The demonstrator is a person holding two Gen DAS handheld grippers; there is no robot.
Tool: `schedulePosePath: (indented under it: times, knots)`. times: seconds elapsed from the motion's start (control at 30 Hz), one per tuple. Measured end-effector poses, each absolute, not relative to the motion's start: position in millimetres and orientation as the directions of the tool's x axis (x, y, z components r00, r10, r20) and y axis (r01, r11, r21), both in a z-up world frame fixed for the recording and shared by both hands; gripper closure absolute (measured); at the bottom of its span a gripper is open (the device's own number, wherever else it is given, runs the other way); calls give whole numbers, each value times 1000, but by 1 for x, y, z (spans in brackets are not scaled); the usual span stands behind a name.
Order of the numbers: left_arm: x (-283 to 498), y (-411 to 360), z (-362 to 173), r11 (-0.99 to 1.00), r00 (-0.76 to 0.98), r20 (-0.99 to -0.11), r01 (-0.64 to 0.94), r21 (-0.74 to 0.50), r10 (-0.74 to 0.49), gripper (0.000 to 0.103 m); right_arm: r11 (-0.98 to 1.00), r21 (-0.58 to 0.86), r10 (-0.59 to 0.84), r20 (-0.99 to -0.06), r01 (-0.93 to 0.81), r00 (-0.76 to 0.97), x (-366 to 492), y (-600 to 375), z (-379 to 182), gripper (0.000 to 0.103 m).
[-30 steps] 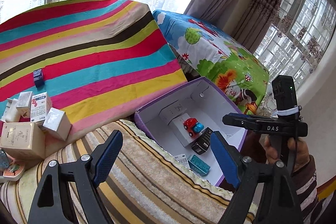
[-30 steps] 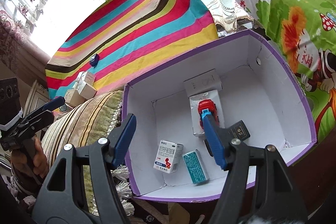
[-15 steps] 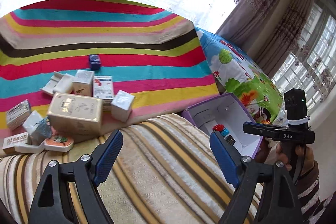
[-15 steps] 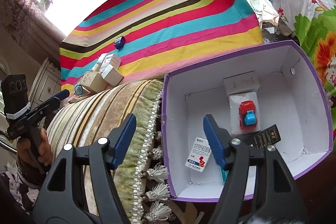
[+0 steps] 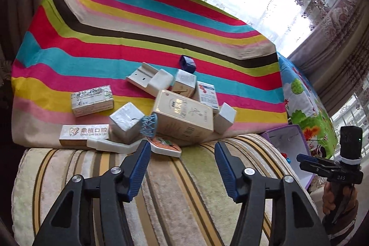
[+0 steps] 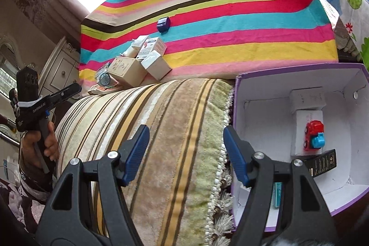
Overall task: Organize rigid objects
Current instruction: 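Withdraw both open tools from the purple box back to the pile, then grasp the blue mesh item with the orange disc using the left tool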
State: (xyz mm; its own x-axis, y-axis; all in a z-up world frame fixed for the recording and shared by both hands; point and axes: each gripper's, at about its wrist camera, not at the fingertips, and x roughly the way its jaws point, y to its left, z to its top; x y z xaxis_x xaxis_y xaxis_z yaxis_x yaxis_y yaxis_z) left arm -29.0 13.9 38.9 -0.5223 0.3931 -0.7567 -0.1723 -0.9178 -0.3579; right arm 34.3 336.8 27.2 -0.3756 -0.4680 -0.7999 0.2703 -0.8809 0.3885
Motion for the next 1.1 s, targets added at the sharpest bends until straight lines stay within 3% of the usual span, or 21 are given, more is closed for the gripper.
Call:
schedulePosePath:
  times: [0.17, 0.6, 0.83, 1.1]
  knots:
    - [-53, 10, 22, -938, -473, -813, -108, -331, 341, 55, -866, 384, -485, -802, 320, -348, 29, 306, 28, 33]
    - [-82, 17, -1, -954, -417, -859, -89, -287, 297, 59, -843, 381, -499, -818, 380, -287, 7, 240, 25, 32]
    - [-84, 13, -12, -940, -402, -852, -84, -332, 337, 78, -856, 412, -496, -826, 314, -267, -12, 217, 17, 21]
    - [-72, 4, -6, -918, -440, -812, -88, -386, 383, 79, -864, 467, -502, -832, 187, -238, -32, 190, 10, 15]
